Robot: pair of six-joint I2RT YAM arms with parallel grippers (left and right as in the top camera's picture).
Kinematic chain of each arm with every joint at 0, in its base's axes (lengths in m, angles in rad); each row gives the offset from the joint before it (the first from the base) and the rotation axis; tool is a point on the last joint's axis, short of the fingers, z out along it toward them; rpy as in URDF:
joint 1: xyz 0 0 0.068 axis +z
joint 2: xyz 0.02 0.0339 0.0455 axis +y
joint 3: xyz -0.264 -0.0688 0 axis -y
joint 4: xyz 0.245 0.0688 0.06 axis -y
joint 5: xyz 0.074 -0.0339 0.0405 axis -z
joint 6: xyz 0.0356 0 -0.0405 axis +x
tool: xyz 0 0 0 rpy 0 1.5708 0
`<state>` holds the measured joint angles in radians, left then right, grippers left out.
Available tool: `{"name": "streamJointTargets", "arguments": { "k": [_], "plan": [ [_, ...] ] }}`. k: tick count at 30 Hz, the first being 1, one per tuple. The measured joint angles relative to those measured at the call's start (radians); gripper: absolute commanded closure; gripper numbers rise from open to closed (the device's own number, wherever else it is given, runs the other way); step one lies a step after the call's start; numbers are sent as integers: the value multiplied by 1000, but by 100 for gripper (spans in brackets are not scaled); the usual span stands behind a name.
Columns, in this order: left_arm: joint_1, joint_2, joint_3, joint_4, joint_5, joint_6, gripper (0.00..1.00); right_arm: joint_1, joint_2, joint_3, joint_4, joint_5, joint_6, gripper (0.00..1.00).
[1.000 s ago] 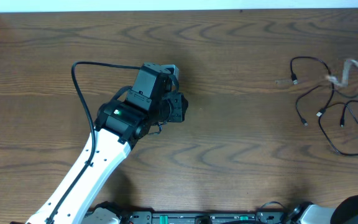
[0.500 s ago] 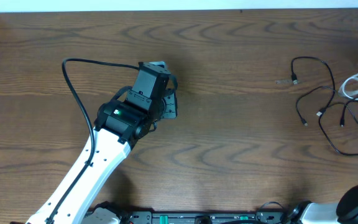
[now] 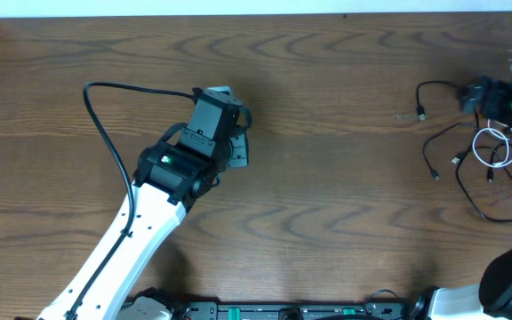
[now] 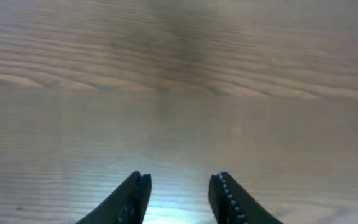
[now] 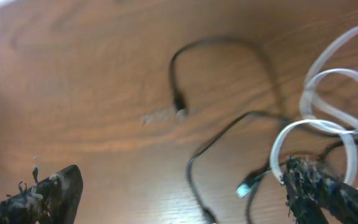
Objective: Untangle cables
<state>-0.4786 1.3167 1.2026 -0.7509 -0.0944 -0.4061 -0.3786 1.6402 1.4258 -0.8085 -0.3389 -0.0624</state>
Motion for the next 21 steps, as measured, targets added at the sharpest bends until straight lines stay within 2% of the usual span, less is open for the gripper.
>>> {"name": "streamJointTargets", "arguments": {
  "k": [9,10,11,13,14,15,21],
  "plan": [
    [136,67,0,11,-115,0,58,282,74,0,-54,53,-113,1],
    [159,86,0,6,-118,-1,51,304,75,0,-54,56,-119,1],
    [178,102,0,-4,-122,2,32,333,75,0,-55,60,-124,1],
    [217,129,0,-39,-121,-12,11,377,75,0,-64,64,-129,1],
    [239,142,0,-63,-117,-18,4,396,75,0,-71,66,-131,1],
    [259,152,0,-85,-111,-23,1,414,75,0,-80,67,-132,1],
    [384,166,0,-274,4,-43,0,444,75,0,-196,105,-41,1]
  ]
}}
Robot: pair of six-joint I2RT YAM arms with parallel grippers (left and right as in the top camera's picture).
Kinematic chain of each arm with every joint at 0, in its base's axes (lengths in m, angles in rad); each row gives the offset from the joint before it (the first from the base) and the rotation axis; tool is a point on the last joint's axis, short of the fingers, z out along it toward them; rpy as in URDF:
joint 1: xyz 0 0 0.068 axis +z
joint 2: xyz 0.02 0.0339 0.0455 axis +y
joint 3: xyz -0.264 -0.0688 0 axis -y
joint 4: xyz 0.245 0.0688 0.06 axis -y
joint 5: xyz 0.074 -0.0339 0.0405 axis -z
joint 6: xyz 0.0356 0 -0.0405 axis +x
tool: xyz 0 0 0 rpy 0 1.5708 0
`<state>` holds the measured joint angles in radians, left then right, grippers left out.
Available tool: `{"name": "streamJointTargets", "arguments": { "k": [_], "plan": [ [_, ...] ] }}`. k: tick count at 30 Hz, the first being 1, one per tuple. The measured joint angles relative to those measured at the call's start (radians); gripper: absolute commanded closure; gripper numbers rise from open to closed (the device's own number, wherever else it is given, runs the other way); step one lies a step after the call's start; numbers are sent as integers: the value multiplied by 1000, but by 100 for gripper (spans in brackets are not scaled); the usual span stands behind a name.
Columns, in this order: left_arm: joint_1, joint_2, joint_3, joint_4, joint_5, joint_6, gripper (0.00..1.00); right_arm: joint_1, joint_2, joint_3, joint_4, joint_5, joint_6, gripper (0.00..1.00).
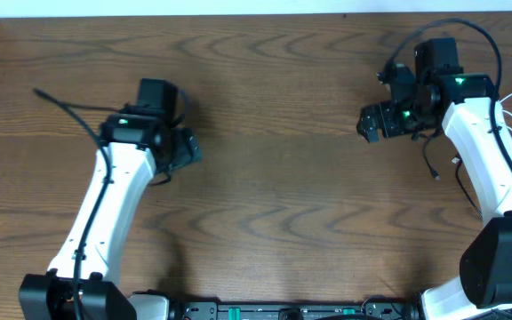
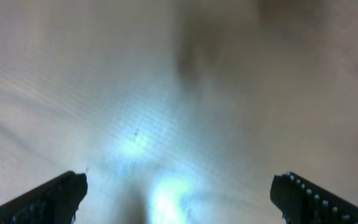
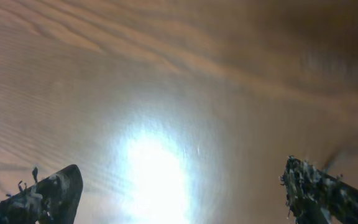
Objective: Untangle cables
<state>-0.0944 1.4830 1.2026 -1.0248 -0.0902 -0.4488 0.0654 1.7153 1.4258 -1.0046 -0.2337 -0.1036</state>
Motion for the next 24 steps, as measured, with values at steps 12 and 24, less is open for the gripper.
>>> {"name": "streamJointTargets", "arguments": {
  "k": [12,24],
  "plan": [
    [87,-84,-56,-135,197,117,0,-37,-57,-135,-47,35,123,1],
    [88,-676,-468,226,215,166,0,-37,-615,-605,295,71,157,1]
  ]
}}
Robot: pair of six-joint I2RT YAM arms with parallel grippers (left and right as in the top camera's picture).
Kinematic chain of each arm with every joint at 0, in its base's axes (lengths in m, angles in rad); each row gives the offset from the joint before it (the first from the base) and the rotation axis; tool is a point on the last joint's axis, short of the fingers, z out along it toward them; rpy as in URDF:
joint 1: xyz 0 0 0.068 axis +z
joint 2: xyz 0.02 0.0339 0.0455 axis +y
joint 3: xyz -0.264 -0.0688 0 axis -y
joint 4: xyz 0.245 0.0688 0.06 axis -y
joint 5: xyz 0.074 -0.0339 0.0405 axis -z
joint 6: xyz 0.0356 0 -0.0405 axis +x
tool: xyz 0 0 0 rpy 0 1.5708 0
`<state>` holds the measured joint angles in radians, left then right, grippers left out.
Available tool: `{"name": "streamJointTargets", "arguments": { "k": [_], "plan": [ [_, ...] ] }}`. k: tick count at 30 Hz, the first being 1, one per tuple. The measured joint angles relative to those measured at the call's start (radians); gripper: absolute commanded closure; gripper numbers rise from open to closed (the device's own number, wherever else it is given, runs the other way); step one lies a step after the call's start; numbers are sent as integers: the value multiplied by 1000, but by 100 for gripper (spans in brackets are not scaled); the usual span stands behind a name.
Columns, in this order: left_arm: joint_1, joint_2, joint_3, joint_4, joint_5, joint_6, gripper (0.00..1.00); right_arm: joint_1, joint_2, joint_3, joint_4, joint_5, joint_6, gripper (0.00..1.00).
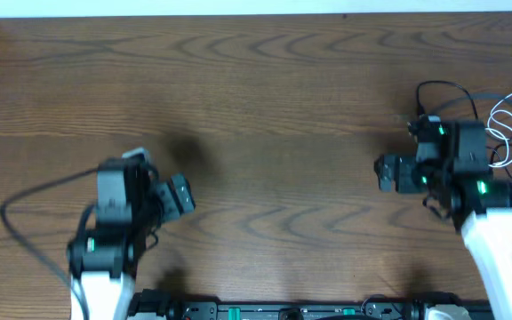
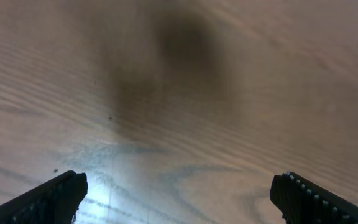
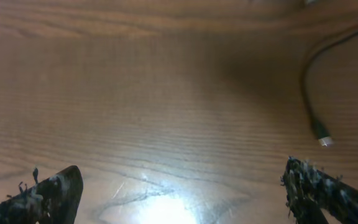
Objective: Untangle cables
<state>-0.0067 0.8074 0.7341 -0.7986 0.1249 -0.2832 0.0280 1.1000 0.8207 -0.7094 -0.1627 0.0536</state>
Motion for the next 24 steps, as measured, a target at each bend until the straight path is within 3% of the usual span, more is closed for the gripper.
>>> {"name": "streamJointTargets", "arguments": {
  "k": [7,24],
  "plan": [
    [0,-225,-64,12,0,0,1,0,-214,-80,2,23,0,1],
    [0,-241,-65,13,0,0,1,0,-223,-84,-13,26,0,1]
  ]
}}
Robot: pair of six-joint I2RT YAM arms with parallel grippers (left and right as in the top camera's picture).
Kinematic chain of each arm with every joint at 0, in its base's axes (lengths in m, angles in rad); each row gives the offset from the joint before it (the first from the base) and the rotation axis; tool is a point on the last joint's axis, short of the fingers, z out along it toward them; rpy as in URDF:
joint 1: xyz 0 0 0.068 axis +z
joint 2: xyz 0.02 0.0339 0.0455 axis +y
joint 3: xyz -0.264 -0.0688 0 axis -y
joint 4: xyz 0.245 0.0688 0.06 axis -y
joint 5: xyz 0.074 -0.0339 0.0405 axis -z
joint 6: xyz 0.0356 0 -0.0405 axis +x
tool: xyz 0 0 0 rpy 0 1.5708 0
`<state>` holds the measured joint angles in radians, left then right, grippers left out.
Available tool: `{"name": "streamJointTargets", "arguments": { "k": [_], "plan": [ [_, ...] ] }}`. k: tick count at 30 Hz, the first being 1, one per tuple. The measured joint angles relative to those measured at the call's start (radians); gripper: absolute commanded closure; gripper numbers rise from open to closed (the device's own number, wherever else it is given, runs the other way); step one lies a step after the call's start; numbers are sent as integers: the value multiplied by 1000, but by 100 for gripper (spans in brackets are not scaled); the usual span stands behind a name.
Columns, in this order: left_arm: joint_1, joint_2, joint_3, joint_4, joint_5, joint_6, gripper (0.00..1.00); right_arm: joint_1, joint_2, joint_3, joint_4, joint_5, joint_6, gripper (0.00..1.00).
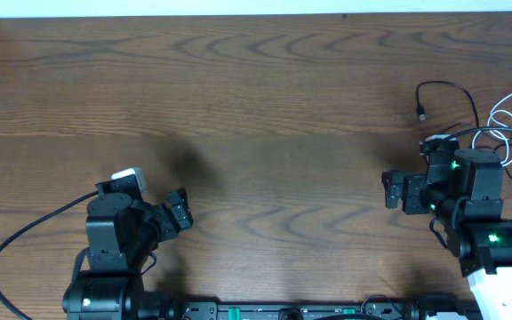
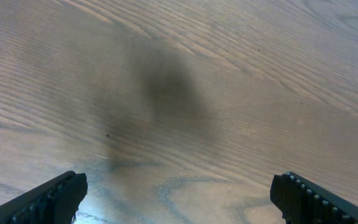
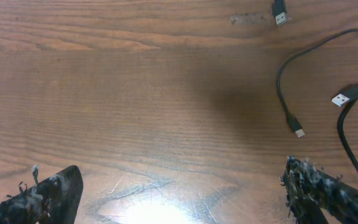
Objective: Untangle cables
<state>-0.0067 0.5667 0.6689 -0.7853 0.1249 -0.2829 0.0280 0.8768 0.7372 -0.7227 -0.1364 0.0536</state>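
Note:
The cables lie at the table's right edge. A black cable (image 1: 450,87) curls there with its plug (image 1: 421,115) toward the middle, and a looped white cable (image 1: 508,118) lies beside it. The right wrist view shows a black plug (image 3: 279,12), a black cable (image 3: 286,87) ending in a small connector, and a white plug (image 3: 340,99). My right gripper (image 1: 391,189) stands open left of the cables and holds nothing (image 3: 182,199). My left gripper (image 1: 179,213) is open wide over bare wood (image 2: 180,198) at the front left.
The left arm's own black lead (image 1: 25,236) loops over the table at the front left. The wooden table (image 1: 265,107) stretches between the two arms. Part of the cable pile is hidden behind the right arm (image 1: 478,191).
Both arms have drawn back a little further toward the front edge. The right wrist view now takes in more cable ends. Both grippers remain open and hold nothing.
My left gripper, jaws narrowly apart, was over the table's left half and my right gripper was open over the cable pile. Then both arms reached far back, jaws wide. Later both stood near the front edge, as now. The white cable lies farther back than at first.

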Motion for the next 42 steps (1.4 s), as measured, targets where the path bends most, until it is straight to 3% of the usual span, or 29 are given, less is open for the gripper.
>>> {"name": "streamJointTargets", "arguments": {
  "k": [15,22,28,35,42],
  "plan": [
    [0,0,0,0,0,0,1,0,-5,0,-2,31,-9,1],
    [0,0,0,0,0,0,1,0,-134,-25,59,61,-92,1],
    [0,0,0,0,0,0,1,0,-309,-148,323,65,-123,1],
    [0,0,-2,1,0,0,1,18,-492,-435,766,66,-135,1],
    [0,0,-2,0,0,0,1,24,-653,-684,1097,56,-138,1]
  ]
}}
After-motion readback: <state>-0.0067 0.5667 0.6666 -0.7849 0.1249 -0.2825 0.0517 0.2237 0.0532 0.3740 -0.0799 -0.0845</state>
